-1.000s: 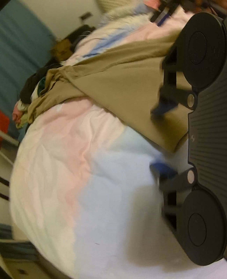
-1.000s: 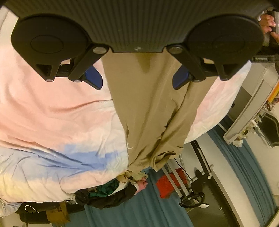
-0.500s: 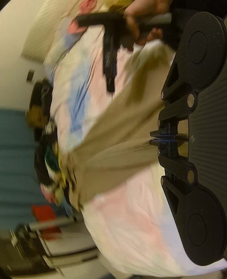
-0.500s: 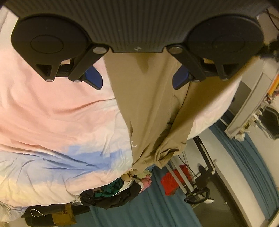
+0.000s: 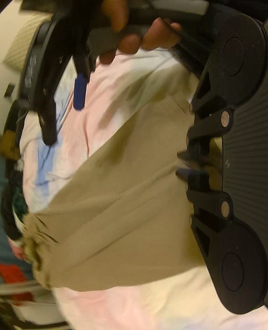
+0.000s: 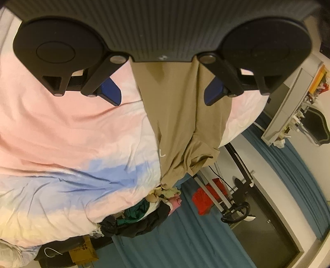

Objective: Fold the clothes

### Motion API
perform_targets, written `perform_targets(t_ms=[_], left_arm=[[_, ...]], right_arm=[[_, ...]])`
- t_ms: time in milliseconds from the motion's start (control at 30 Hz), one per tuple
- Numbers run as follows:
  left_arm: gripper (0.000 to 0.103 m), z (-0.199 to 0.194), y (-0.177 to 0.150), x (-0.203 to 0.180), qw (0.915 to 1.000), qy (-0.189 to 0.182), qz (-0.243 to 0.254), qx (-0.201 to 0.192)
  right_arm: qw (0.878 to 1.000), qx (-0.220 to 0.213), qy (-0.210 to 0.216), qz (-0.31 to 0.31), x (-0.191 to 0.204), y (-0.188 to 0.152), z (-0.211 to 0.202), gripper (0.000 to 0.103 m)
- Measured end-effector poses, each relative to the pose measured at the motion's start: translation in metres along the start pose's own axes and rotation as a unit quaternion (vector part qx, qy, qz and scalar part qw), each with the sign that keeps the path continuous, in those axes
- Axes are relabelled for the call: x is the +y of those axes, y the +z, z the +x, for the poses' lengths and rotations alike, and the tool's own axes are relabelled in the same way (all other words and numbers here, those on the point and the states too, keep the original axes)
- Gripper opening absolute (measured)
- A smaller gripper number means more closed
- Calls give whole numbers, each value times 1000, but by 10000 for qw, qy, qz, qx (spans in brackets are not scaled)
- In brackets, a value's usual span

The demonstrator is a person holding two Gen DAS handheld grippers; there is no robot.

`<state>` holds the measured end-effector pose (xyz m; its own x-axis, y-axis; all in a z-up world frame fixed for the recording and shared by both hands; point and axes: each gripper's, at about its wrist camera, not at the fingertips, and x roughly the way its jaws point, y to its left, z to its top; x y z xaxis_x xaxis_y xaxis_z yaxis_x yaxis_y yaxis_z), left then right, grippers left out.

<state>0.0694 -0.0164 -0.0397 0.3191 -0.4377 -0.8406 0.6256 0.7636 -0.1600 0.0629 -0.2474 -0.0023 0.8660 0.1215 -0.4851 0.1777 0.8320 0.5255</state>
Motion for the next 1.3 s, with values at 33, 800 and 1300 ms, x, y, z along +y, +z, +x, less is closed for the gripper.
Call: perform_targets(t_ms=[33, 800, 1300], left_arm=[[29, -1, 1, 1, 9999, -45, -120, -34], [87, -74, 52, 52, 9587, 1081, -1100, -2389], [89, -58, 45, 122, 9499, 1001, -1629, -2473]], right_arm=[[10000, -32, 22, -41, 0, 1, -2, 88], [9901, -79, 784, -1159, 61, 53, 45, 56], [9787, 688, -51, -1932, 158, 105, 324, 36]])
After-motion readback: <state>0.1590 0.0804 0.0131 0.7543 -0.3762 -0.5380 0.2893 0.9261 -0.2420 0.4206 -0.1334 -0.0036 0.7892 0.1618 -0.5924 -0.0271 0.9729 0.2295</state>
